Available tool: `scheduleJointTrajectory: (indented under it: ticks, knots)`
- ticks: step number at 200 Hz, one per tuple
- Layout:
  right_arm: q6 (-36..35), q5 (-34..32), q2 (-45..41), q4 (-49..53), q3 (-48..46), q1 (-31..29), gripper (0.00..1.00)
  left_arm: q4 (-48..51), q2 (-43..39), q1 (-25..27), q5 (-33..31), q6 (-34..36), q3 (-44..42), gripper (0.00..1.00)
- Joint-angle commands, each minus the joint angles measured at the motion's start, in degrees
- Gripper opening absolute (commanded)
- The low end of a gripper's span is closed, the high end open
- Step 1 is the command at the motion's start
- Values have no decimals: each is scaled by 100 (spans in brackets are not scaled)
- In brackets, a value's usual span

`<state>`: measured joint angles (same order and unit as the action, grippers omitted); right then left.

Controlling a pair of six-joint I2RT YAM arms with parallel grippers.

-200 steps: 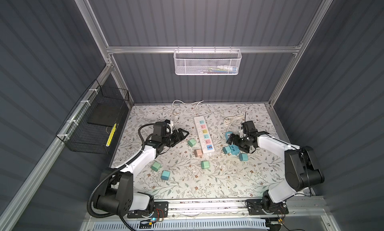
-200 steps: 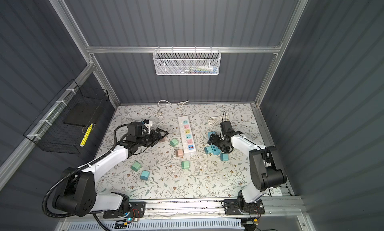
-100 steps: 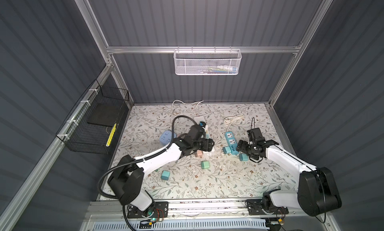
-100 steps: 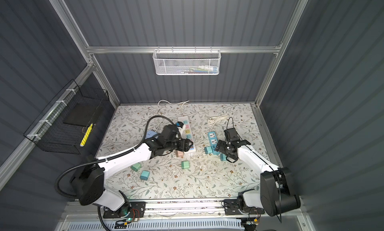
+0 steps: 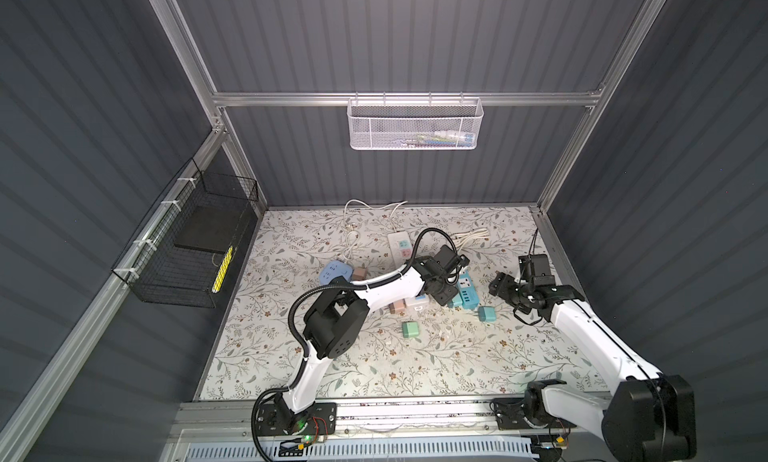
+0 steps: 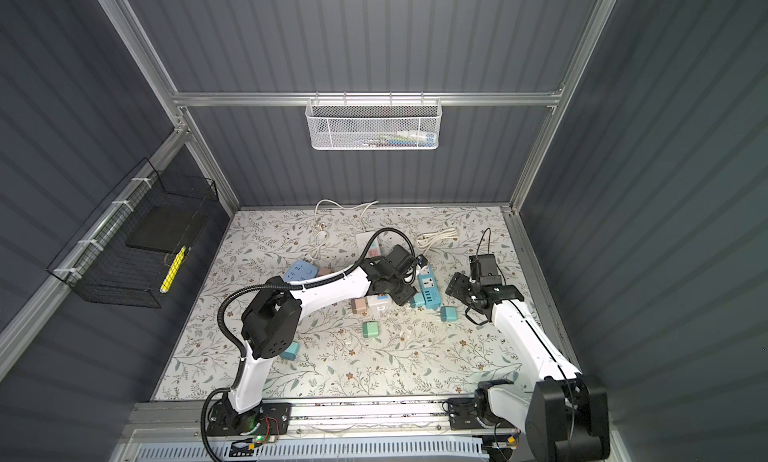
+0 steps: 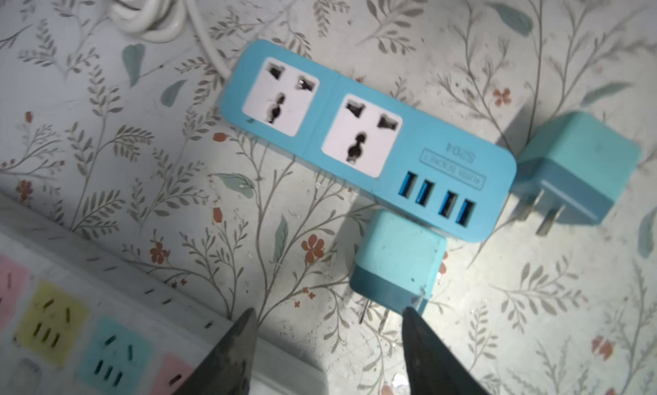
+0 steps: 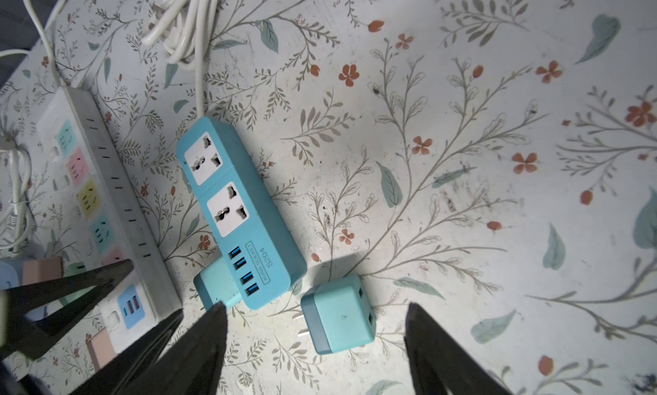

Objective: Insert the plug
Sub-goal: 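Reach the left gripper across and grasp the teal charger cube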

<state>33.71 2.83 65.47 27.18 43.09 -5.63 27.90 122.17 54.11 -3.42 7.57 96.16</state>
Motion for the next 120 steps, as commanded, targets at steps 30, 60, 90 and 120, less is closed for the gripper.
scheduleJointTrajectory:
  ticks: [30, 60, 90, 120]
  knots:
    - [-255, 268, -346, 176, -105, 75, 82, 645, 287, 21, 890, 1217, 491, 64]
    - [-260, 349, -369, 137, -203, 105, 83, 528, 447, 40, 1000, 1316, 508, 64]
    - [-294, 389, -421, 138, -266, 109, 84, 621, 734, 56, 955, 1309, 733, 59]
    - [-289, 416, -482, 139, -318, 115, 84, 404, 841, 80, 798, 1264, 766, 56]
